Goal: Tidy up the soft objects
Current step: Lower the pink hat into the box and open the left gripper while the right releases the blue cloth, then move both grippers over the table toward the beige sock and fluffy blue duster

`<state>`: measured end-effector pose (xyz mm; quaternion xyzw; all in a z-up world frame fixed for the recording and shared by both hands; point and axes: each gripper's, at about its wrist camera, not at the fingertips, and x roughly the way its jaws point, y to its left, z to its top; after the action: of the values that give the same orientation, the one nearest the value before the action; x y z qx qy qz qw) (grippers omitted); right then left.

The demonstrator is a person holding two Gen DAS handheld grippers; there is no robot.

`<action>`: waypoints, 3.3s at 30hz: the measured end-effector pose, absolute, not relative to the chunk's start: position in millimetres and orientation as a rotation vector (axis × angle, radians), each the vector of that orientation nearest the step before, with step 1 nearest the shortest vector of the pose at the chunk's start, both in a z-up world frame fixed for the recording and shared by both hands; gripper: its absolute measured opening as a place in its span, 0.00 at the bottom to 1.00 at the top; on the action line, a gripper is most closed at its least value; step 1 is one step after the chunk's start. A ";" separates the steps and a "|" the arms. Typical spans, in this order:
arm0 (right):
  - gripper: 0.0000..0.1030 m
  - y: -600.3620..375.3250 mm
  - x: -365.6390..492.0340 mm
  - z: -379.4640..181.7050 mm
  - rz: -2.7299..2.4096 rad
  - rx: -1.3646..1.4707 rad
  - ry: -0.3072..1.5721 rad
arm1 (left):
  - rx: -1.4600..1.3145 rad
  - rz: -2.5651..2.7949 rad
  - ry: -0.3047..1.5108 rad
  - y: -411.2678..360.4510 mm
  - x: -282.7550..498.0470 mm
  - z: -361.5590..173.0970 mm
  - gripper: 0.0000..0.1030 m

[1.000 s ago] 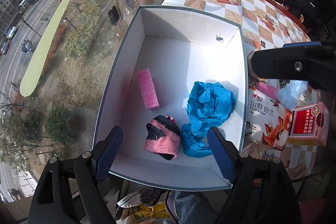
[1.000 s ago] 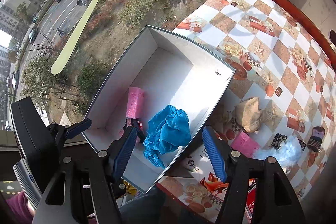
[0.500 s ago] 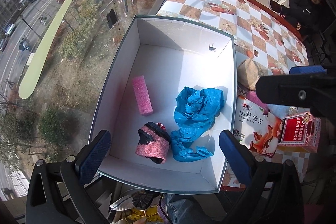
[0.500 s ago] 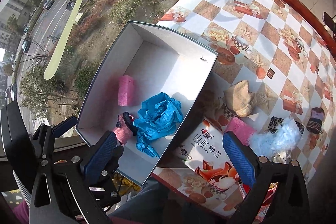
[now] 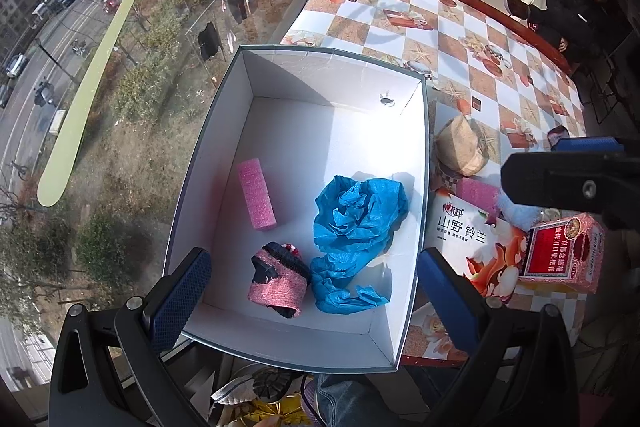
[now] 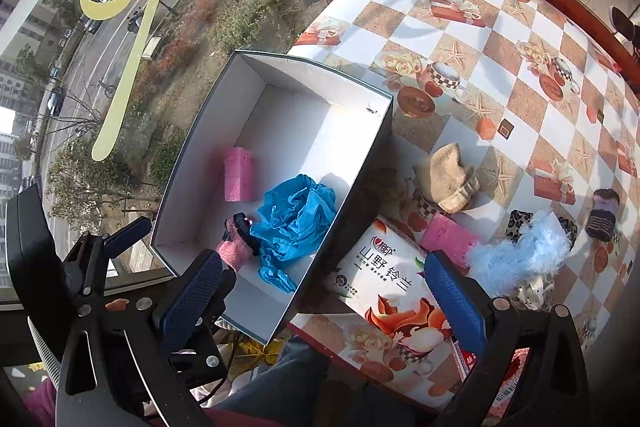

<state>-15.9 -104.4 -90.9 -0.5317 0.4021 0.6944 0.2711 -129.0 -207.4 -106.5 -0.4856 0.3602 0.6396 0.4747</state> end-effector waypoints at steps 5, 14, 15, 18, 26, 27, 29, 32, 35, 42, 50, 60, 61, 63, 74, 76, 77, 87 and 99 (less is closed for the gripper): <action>0.99 -95.3 8.0 -86.4 1.842 -1.382 1.119 | -1.162 1.541 0.896 -198.2 -117.0 -102.4 1.00; 0.99 -73.3 74.0 -78.2 1.735 -1.249 1.214 | -1.082 1.464 0.942 -168.2 -83.0 -96.2 1.00; 0.99 -70.6 83.8 -77.8 1.717 -1.233 1.224 | -1.072 1.453 0.950 -164.6 -78.4 -95.8 1.00; 0.99 -64.8 112.6 -78.5 1.663 -1.181 1.268 | -1.039 1.412 0.974 -152.4 -62.2 -95.2 1.00; 0.99 -56.1 190.1 -82.8 1.523 -1.043 1.354 | -0.964 1.318 1.036 -118.5 -19.4 -98.9 1.00; 0.99 -56.0 199.7 -83.9 1.506 -1.026 1.367 | -0.958 1.308 1.043 -114.0 -15.1 -100.1 1.00; 0.99 -55.4 216.4 -86.8 1.476 -0.999 1.388 | -0.946 1.287 1.063 -102.7 -4.9 -104.9 1.00; 0.99 -54.5 237.2 -93.2 1.433 -0.977 1.409 | -0.924 1.258 1.098 -85.9 9.5 -113.7 1.00; 0.99 -54.4 255.6 -101.6 1.390 -0.964 1.430 | -0.897 1.228 1.149 -68.4 24.7 -127.0 1.00; 0.99 -52.2 286.6 -126.2 1.315 -0.963 1.477 | -0.841 1.177 1.275 -36.5 51.4 -163.6 1.00; 0.99 -42.1 297.7 -165.8 1.266 -0.971 1.592 | -0.858 1.146 1.369 -14.3 58.0 -205.2 1.00; 0.99 -11.1 303.4 -215.5 1.153 -0.923 1.728 | -0.892 1.111 1.441 -1.6 61.1 -238.5 1.00; 0.99 -8.3 303.7 -219.2 1.146 -0.922 1.732 | -0.899 1.109 1.447 -0.2 60.8 -241.2 1.00; 0.99 -2.0 304.0 -225.9 1.138 -0.908 1.745 | -0.909 1.109 1.455 1.8 60.5 -245.3 1.00; 0.99 26.3 272.6 -275.5 1.138 -0.967 1.781 | -0.964 1.105 1.480 9.7 61.6 -268.8 0.99; 0.99 28.9 262.0 -284.4 1.138 -1.052 1.734 | -0.968 1.108 1.489 10.6 62.4 -273.1 1.00; 0.99 29.8 259.2 -288.0 1.132 -1.088 1.701 | -0.968 1.107 1.495 12.6 62.9 -276.2 1.00; 0.99 13.9 323.7 -290.7 1.010 -1.113 1.544 | -0.981 1.094 1.492 18.5 62.0 -293.3 1.00; 0.99 -38.4 436.6 -251.3 0.906 -0.787 1.580 | -0.992 1.111 1.464 18.0 71.7 -285.0 1.00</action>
<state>436.6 -38.4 -251.3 -0.3321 0.6668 0.3821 0.5469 71.7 18.0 -285.0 -0.4108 0.6060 0.4598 0.5026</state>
